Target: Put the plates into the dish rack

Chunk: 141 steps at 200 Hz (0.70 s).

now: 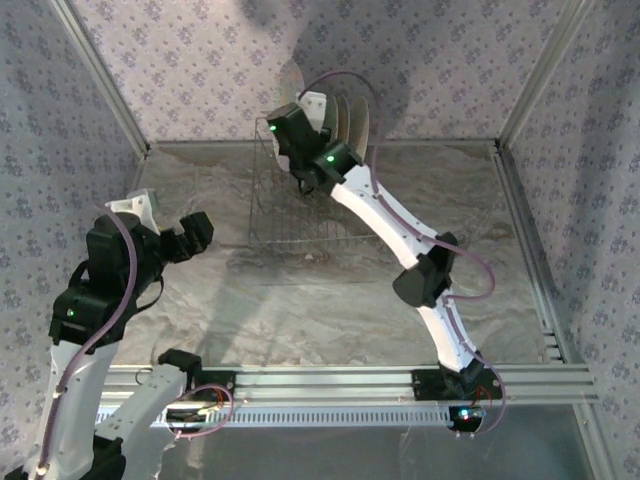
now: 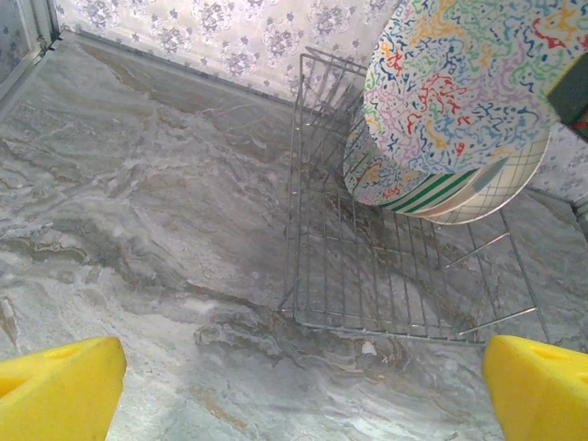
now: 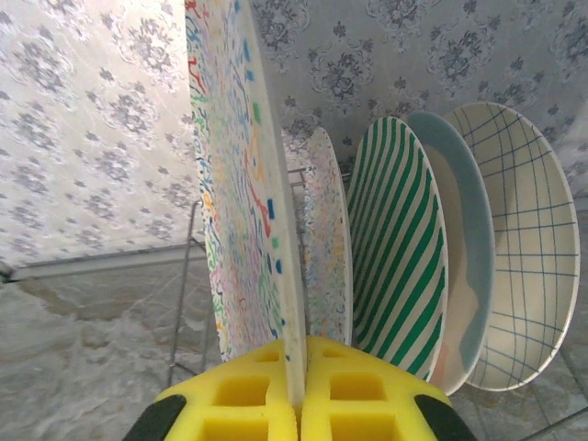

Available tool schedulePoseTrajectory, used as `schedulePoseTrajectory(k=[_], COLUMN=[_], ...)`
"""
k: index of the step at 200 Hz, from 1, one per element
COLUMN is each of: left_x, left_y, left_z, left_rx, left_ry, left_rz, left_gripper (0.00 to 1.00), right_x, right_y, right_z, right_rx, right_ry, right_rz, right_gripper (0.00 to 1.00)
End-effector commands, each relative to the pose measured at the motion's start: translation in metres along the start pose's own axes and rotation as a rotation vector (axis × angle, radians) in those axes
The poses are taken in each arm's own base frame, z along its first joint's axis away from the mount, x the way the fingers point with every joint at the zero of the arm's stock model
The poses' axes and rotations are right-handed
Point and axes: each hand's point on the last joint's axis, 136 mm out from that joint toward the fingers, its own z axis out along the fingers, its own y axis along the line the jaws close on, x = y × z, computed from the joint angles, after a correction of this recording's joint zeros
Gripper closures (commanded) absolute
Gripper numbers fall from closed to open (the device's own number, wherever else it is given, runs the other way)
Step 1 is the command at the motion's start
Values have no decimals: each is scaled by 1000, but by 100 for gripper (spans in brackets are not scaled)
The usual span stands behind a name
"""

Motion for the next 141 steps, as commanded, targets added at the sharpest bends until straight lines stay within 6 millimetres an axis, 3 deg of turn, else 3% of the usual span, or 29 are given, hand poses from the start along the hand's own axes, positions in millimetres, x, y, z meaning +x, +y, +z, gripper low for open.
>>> schedulePoseTrajectory(k=[1, 39, 141], left_x=[9, 11, 20], left_y=[8, 7, 18], left_z=[2, 0, 13], left_rx=[-31, -22, -74], left_ry=[27, 34, 55], left_rz=[-3, -2, 1], left_gripper=[1, 1, 1], right_x=[-19, -6, 14], right_y=[-4, 0, -17], right_z=[-8, 8, 40], right_rx=[106, 152, 202], right_ry=[-107, -132, -94], right_rz=[-47, -68, -37], right_gripper=[100, 100, 100])
